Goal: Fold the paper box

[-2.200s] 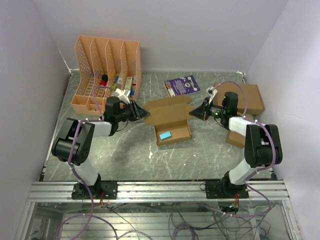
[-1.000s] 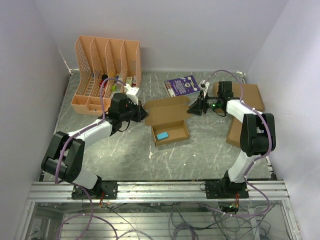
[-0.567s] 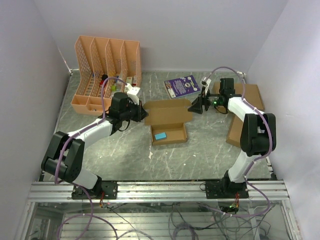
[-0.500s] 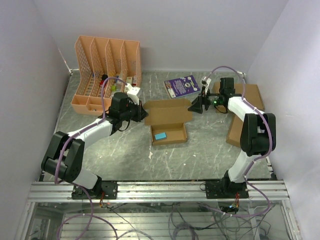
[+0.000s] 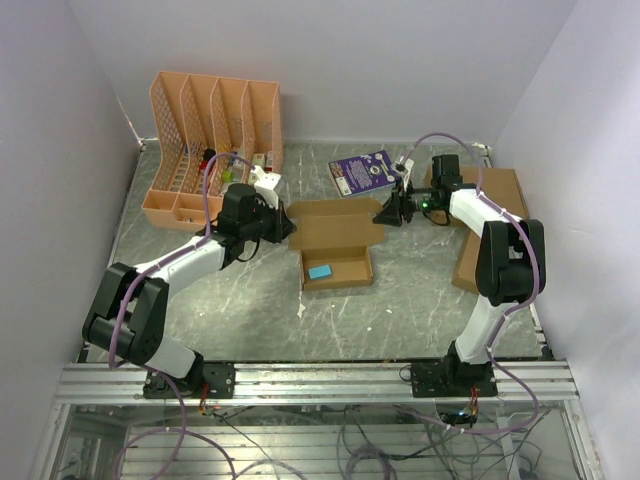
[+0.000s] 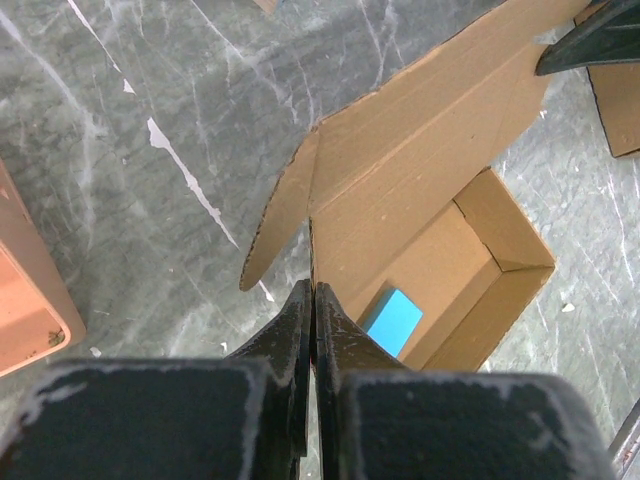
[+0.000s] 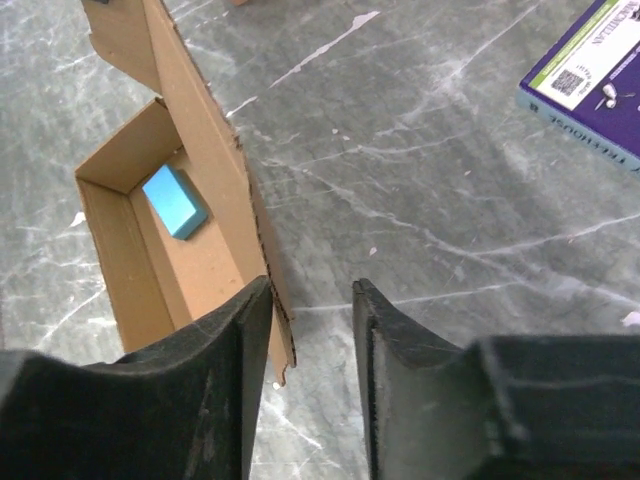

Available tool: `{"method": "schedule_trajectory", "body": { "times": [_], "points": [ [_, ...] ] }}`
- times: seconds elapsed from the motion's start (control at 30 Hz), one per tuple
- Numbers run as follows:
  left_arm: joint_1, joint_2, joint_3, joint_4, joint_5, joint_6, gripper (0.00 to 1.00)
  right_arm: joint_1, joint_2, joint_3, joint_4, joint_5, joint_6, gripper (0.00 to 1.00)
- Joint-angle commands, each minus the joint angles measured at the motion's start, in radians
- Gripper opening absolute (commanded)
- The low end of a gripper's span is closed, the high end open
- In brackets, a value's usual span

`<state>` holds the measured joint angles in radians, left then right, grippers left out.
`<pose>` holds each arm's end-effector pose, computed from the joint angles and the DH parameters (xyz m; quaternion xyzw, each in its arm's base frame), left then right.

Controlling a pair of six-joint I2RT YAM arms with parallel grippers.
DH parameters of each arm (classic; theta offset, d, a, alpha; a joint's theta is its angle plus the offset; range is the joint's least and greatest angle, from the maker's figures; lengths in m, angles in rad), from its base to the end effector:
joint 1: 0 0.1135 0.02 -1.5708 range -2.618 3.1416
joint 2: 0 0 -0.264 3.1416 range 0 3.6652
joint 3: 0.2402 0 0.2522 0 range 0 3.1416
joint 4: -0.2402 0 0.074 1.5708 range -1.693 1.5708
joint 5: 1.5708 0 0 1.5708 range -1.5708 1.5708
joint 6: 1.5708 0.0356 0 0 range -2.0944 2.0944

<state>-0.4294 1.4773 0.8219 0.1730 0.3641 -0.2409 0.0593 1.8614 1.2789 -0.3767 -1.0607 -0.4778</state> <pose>0.2867 -0.1452 0.2249 0.1725 0.8288 -0.3138 0.4299 0.3832 0.0539 0.2070 -0.3651 0.7527 0.4179 0.3542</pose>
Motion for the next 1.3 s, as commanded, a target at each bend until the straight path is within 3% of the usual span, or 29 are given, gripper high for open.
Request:
{"method": "schedule_trajectory", "body": {
  "times": [0.0, 0.23, 0.57, 0.93, 1.27],
  "points": [
    [-0.008, -0.023, 0.035, 0.003, -0.017, 0.020, 0.07, 0.001, -0.006, 0.000, -0.061, -0.031, -0.045, 0.33],
    [-0.016, -0.037, 0.027, 0.027, -0.047, -0.018, 0.07, 0.003, -0.038, -0.012, -0.057, -0.033, -0.037, 0.01],
    [-0.100, -0.084, 0.018, 0.117, -0.372, -0.199, 0.07, 0.045, -0.229, -0.161, 0.328, 0.215, 0.278, 0.00],
    [-0.167, 0.142, 0.186, 0.173, -0.551, -0.231, 0.07, 0.080, -0.226, -0.237, 0.592, 0.526, 0.412, 0.00],
    [-0.310, 0.275, 0.287, 0.174, -0.880, -0.265, 0.07, 0.126, -0.291, -0.418, 0.815, 0.714, 0.534, 0.00]
  ]
}}
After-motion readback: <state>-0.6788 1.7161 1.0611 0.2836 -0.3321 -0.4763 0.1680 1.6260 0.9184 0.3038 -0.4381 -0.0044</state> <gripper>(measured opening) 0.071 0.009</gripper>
